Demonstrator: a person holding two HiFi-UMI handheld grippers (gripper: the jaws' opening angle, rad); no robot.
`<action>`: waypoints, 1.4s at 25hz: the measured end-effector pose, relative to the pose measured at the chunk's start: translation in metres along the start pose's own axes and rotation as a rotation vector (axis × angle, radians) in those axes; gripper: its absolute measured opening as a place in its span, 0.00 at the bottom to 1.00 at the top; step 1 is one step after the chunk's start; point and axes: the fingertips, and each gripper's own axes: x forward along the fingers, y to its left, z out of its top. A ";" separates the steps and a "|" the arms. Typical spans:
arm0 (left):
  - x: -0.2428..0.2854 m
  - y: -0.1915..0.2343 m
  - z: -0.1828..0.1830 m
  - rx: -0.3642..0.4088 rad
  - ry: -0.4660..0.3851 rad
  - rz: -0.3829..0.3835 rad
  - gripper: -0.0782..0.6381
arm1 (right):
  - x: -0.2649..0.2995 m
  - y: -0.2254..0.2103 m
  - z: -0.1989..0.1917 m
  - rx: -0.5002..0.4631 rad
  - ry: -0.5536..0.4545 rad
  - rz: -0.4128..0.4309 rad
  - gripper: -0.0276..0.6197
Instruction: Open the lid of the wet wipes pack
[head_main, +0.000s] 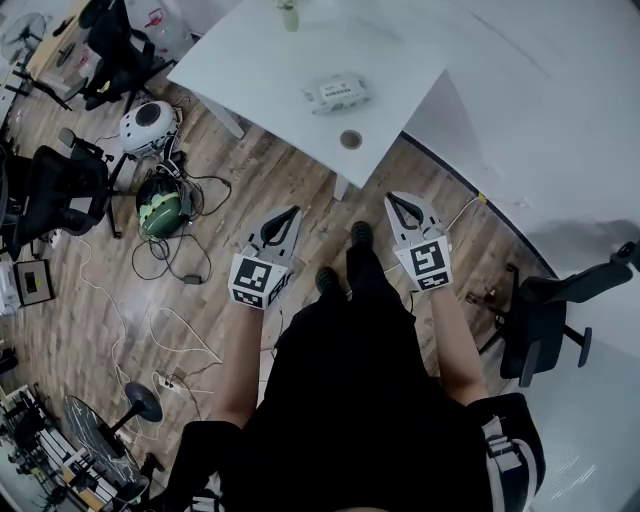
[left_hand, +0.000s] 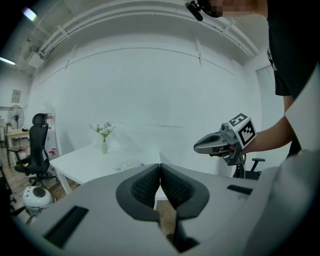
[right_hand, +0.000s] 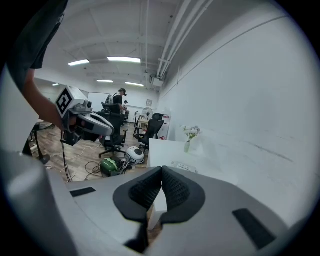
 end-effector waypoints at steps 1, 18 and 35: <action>0.006 0.002 0.002 -0.001 0.002 0.003 0.14 | 0.004 -0.006 0.000 0.002 -0.002 0.004 0.07; 0.100 0.039 0.028 -0.055 0.034 0.117 0.14 | 0.077 -0.111 -0.002 -0.011 -0.005 0.109 0.07; 0.169 0.063 0.051 -0.072 0.040 0.214 0.14 | 0.128 -0.176 -0.013 -0.040 0.000 0.215 0.07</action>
